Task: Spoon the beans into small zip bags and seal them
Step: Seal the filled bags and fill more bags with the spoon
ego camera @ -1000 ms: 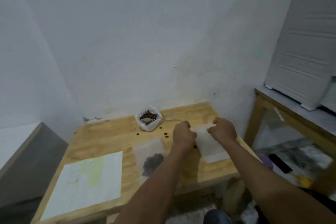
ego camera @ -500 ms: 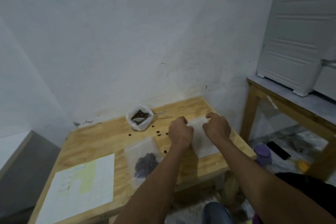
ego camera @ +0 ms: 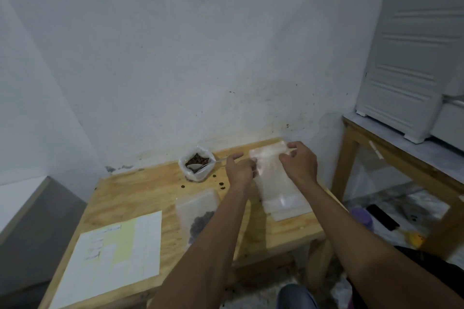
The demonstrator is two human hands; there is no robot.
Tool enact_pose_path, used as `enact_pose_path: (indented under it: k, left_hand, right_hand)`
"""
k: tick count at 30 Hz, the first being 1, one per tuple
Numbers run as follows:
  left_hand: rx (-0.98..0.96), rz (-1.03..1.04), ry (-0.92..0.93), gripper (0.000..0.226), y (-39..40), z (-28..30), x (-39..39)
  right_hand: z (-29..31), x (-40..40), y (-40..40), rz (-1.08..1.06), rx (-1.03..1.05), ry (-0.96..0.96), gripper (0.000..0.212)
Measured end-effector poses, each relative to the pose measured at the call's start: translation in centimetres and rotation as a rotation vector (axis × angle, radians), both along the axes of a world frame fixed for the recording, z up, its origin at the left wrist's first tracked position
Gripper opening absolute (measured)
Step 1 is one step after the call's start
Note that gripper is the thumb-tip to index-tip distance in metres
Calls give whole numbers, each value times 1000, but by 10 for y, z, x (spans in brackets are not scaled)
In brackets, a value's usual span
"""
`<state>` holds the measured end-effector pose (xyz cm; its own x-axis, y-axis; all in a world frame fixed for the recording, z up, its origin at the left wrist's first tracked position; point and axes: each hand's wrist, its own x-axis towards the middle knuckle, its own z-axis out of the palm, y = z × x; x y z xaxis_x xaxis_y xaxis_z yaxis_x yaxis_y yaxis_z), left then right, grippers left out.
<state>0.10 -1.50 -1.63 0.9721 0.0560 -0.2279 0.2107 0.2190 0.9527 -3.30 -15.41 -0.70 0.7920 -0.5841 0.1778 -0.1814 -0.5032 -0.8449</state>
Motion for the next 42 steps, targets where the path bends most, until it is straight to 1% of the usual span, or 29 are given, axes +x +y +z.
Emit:
enact_pose_path:
  k: [3,5,6,7,9,12,13,15,17,19,21,23,25,27,29,31,34,37,39,42]
  left_hand:
    - [-23,3,-83,35,21,12,4]
    - [-12,-23,-151,34,39,22,6]
    - [4,-39,-190,33,48,27,7]
    - [19,-47,-226,32,57,31,7]
    - [43,-37,-284,30,75,39,9]
    - [78,0,-348,27,98,49,12]
    - [129,27,-386,24,104,51,14]
    - [296,122,-509,19,114,54,15]
    - [435,238,-621,25,120,57,13]
    - [482,281,-669,36,125,61,10]
    - [435,243,-631,43,130,66,7]
    - [333,209,-551,42,135,67,8]
    - [171,162,-462,37,139,68,5]
    - [32,89,-412,30,144,70,0]
    - [-36,29,-396,25,148,72,-4]
    - [-74,17,-375,19,152,74,-8]
    - [-87,26,-376,11,158,71,-10]
    - [-46,12,-386,9,160,72,-12]
    - [19,28,-361,11,159,73,-12]
    - [123,58,-300,15,156,77,-12]
  right_hand:
    - [26,4,12,151,255,-122,21]
    - [47,6,23,299,420,-107,18]
    - [58,7,29,376,455,-85,16]
    - [67,8,34,442,442,-61,14]
    - [82,11,45,546,341,-10,13]
    - [93,18,66,638,238,38,18]
    - [95,21,73,645,211,40,20]
    - [97,26,87,611,169,22,25]
    - [96,30,102,571,177,-1,29]
    - [94,32,114,567,189,-20,31]
    - [91,33,124,589,191,-32,31]
    - [87,34,133,611,197,-40,31]
    - [84,34,139,620,226,-49,29]
    - [81,33,143,629,260,-54,27]
    - [79,31,145,634,292,-49,26]
    - [81,29,147,649,353,-37,26]
    - [86,26,149,674,420,-18,27]
    - [86,25,149,664,391,-19,21]
    - [85,26,151,653,296,-49,21]
    - [84,25,158,627,87,-101,25]
